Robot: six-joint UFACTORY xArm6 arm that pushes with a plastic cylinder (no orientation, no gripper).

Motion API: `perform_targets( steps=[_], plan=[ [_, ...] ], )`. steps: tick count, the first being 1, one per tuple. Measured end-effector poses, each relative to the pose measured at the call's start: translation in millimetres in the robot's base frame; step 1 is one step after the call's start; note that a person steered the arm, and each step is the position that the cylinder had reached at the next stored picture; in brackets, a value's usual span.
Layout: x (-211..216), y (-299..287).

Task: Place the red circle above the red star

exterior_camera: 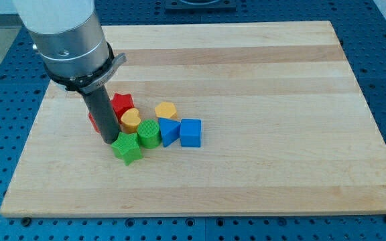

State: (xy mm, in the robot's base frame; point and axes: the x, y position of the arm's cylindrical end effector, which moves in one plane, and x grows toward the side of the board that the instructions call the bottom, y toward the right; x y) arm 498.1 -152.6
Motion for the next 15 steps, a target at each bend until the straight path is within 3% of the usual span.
perform_targets(
  steps=[4, 5, 12, 14, 15],
  plan=[
    [5.7, -41.6],
    [-61.6, -30.2],
    [-118.9, 12.8],
    [-88.6, -49.7],
    [-139.6, -53.7]
  ],
)
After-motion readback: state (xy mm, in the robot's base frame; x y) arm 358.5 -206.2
